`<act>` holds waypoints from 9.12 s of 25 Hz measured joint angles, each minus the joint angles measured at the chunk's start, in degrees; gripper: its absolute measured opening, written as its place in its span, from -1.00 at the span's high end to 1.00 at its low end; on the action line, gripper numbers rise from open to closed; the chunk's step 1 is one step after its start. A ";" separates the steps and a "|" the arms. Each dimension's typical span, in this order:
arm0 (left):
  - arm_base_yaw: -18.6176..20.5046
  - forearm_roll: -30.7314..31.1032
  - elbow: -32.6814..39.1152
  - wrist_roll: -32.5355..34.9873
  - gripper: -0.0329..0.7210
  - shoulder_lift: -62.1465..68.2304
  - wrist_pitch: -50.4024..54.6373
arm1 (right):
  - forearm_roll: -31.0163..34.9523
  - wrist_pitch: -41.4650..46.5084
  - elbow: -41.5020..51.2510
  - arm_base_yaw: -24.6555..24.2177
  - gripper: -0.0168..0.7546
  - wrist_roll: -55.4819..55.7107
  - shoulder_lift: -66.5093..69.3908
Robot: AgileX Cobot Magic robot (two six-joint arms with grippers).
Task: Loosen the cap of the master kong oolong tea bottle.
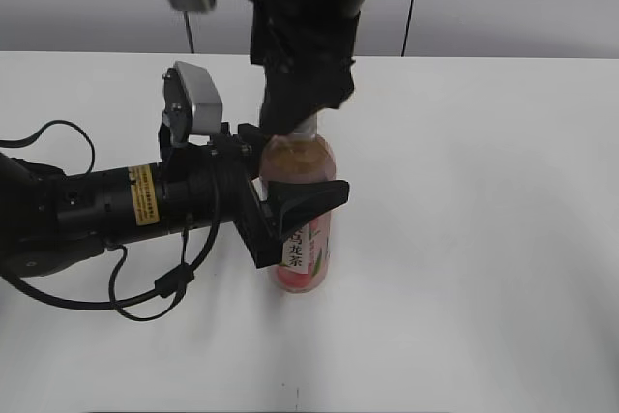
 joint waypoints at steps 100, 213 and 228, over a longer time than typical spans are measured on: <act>0.00 -0.57 0.00 -0.32 -0.29 0.00 0.30 | -3.74 1.84 0.74 0.06 0.24 -52.42 1.26; 0.00 0.82 -0.10 0.11 -0.29 0.00 0.13 | -9.45 -4.47 50.69 -27.84 -0.40 60.60 -42.75; 0.00 1.18 -0.10 0.17 -0.30 0.00 0.13 | -7.05 -12.58 72.27 -27.84 -0.40 57.26 -86.68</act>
